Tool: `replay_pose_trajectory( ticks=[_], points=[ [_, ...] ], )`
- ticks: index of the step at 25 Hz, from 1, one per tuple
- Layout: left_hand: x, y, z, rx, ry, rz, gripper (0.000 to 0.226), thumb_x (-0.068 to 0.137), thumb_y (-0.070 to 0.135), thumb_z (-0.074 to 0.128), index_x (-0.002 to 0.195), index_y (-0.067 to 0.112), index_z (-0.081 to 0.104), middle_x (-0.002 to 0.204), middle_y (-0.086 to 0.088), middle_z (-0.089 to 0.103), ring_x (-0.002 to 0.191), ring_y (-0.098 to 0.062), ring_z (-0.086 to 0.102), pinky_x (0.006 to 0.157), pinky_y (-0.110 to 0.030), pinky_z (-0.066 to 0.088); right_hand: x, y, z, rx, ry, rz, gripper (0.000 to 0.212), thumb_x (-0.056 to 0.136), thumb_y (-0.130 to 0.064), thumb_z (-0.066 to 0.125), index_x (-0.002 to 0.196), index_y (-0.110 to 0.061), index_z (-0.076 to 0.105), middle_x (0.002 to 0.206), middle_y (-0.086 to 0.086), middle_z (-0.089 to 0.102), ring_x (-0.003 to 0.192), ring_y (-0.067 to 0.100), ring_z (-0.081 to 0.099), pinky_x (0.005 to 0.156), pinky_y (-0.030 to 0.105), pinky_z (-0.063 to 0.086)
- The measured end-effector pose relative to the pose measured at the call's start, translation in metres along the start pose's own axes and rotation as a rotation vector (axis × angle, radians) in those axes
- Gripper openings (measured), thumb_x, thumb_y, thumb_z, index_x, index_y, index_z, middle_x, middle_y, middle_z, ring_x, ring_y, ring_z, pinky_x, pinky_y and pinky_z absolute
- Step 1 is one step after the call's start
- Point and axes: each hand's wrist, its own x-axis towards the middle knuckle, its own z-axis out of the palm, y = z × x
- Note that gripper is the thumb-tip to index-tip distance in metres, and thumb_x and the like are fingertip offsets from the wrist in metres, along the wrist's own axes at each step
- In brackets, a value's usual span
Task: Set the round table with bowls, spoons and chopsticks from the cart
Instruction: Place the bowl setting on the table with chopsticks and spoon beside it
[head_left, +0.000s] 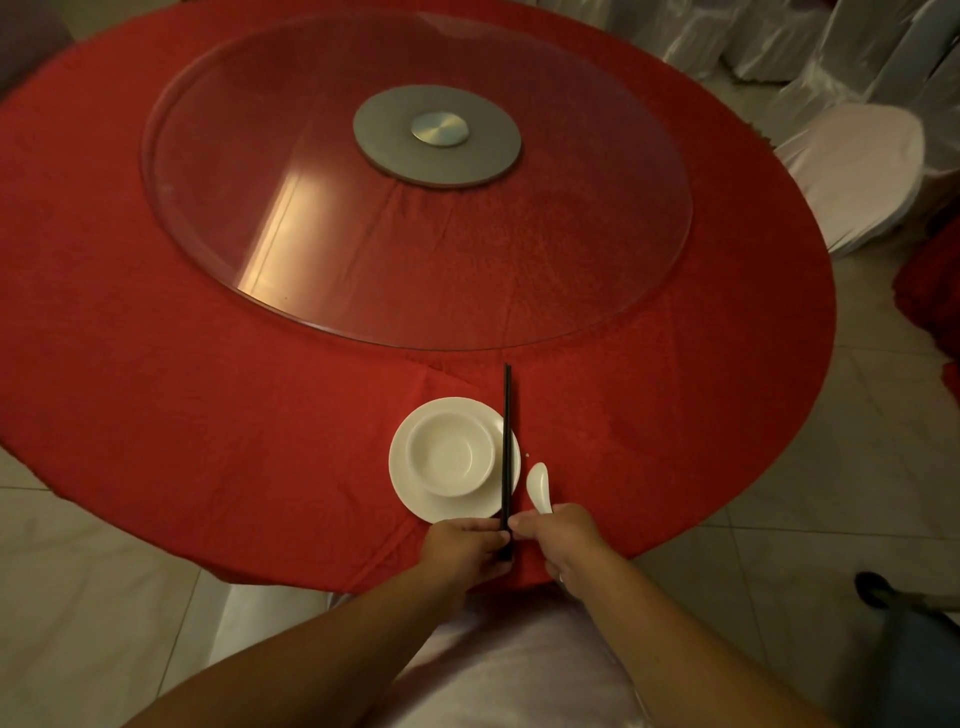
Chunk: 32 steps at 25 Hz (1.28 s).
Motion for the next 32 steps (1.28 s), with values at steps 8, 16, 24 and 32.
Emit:
replay_pose_trajectory(
  ticks=[8,16,24,32],
  points=[
    [-0.001,0.001,-0.001,-0.043,0.004,-0.008,0.022,0.085,-0.010,0.071,0.105,-0.005,0.074,0.104,-0.025,0.075,0.094,-0.035,0.073,0.063,-0.030,0.062,0.002,0.000,0.003,0.004,0.023,0.004,0.007,0.085,-0.006,0.074,0.088,-0.001,0.069,0.071,0.010,0.065,0.049,0.014,0.052,0.032,0.016,0.035],
    [-0.005,0.004,0.002,-0.035,0.017,-0.007,0.020,0.086,-0.009,0.070,0.106,-0.006,0.074,0.105,-0.026,0.075,0.102,-0.038,0.072,0.069,-0.033,0.063,0.006,0.002,0.002,-0.008,0.033,0.016,0.007,0.085,-0.009,0.075,0.088,-0.003,0.071,0.066,0.007,0.064,0.043,0.010,0.049,0.032,0.016,0.034],
    [-0.011,0.008,-0.019,0.133,0.027,-0.019,0.017,0.080,0.006,0.081,0.087,-0.004,0.070,0.070,-0.013,0.065,0.051,-0.023,0.061,0.055,-0.031,0.052,0.014,-0.002,-0.006,-0.035,0.176,-0.034,0.027,0.086,-0.029,0.071,0.092,-0.003,0.072,0.080,0.010,0.073,0.071,0.026,0.070,0.060,0.034,0.053],
    [-0.009,0.071,-0.095,0.265,0.253,0.311,0.017,0.088,0.007,0.074,0.077,-0.001,0.064,0.059,-0.012,0.058,0.049,-0.019,0.052,0.048,-0.027,0.046,0.017,-0.060,-0.017,-0.406,0.167,-0.376,0.032,0.096,-0.014,0.039,0.066,-0.013,0.050,0.066,0.001,0.049,0.065,0.019,0.047,0.060,0.032,0.034]
  ],
)
